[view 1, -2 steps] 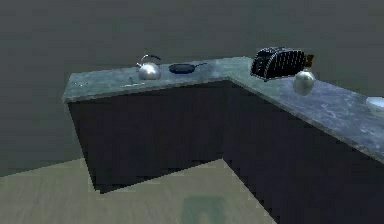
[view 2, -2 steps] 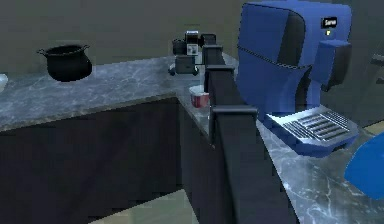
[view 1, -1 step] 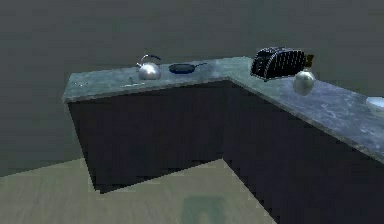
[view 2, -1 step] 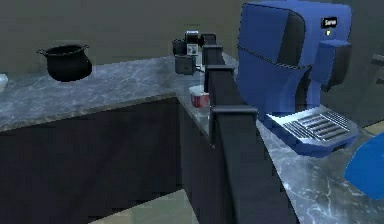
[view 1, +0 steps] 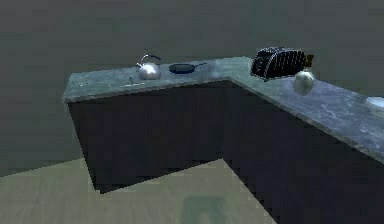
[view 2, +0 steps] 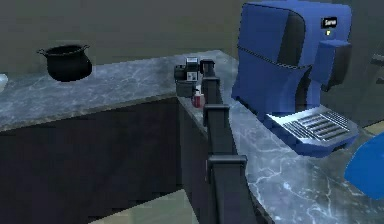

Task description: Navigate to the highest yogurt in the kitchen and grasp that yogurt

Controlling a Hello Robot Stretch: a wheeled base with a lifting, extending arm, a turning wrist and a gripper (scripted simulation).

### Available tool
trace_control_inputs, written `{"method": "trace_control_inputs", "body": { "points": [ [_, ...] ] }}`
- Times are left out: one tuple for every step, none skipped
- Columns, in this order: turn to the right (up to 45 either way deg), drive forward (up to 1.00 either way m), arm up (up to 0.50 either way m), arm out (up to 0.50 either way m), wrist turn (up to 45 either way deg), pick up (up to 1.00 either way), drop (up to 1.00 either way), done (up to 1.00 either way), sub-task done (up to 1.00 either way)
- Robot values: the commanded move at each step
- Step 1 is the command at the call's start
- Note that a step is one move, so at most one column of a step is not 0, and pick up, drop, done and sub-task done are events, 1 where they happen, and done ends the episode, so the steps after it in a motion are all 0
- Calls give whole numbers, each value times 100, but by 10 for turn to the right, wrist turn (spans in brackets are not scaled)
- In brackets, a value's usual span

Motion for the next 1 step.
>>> {"method": "trace_control_inputs", "body": {
  "points": [
    [0, 0, 0, 0, 0, 100, 0, 0, 0]
  ]
}}
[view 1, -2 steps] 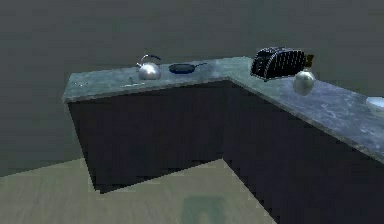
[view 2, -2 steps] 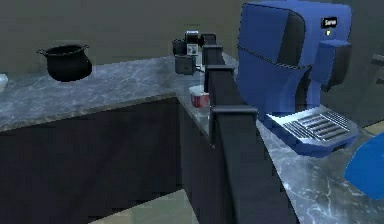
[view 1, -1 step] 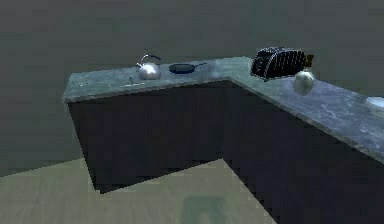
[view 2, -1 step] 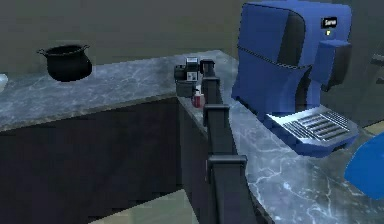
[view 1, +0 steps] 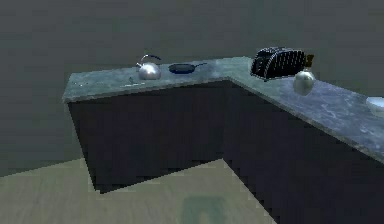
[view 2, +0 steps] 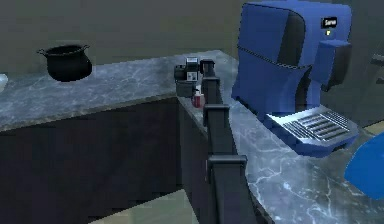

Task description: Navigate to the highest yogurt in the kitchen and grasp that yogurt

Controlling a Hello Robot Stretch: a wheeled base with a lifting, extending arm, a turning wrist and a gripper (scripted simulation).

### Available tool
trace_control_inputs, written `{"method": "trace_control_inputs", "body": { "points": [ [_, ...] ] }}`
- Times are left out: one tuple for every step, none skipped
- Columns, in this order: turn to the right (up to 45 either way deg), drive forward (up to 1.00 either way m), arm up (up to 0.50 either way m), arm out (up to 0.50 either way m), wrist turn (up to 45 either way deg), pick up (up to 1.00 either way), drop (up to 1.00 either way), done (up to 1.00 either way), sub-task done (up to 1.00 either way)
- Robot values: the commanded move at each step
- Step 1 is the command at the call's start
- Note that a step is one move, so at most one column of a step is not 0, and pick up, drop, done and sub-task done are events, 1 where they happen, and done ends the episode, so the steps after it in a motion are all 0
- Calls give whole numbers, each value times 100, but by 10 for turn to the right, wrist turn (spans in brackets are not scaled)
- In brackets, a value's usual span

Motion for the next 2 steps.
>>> {"method": "trace_control_inputs", "body": {
  "points": [
    [0, 0, 8, 0, 0, 0, 0, 0, 0],
    [0, 0, 0, 0, 0, 0, 0, 100, 0]
  ]
}}
